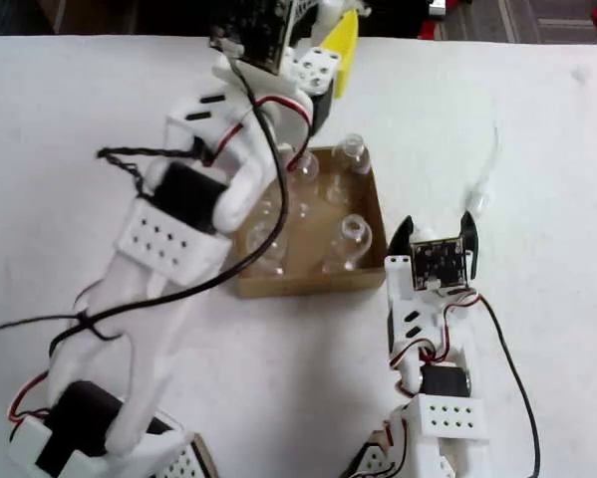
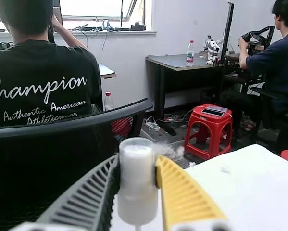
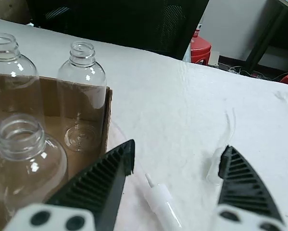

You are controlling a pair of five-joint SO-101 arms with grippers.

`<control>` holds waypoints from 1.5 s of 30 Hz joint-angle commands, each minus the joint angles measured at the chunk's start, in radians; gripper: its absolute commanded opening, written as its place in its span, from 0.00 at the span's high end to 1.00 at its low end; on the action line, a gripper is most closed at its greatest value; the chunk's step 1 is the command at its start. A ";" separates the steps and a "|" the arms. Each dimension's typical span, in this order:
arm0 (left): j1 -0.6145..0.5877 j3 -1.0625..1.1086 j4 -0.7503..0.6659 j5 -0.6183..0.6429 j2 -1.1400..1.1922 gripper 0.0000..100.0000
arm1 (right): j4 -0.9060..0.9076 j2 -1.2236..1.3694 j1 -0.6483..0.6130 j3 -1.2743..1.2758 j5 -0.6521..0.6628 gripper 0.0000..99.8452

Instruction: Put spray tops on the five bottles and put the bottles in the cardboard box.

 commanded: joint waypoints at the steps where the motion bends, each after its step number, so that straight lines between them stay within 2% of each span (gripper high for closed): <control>1: -0.002 0.054 -0.146 -0.011 0.028 0.98 | -0.025 -0.005 0.013 -0.008 0.014 0.74; 5: -0.045 0.104 -0.232 -0.002 0.070 0.98 | -0.025 -0.005 0.013 -0.008 0.014 0.74; 12: -0.054 0.204 -0.241 0.063 0.018 0.98 | -0.048 0.002 0.012 -0.006 0.014 0.74; 21: -0.077 0.281 -0.247 0.064 -0.024 0.98 | -0.056 0.002 0.012 -0.003 0.014 0.74; 31: -0.101 0.434 -0.440 0.061 -0.024 0.98 | -0.054 0.002 0.012 -0.003 0.014 0.74; 45: -0.065 0.649 -0.601 0.064 -0.024 0.98 | -0.054 0.002 0.012 -0.003 0.014 0.74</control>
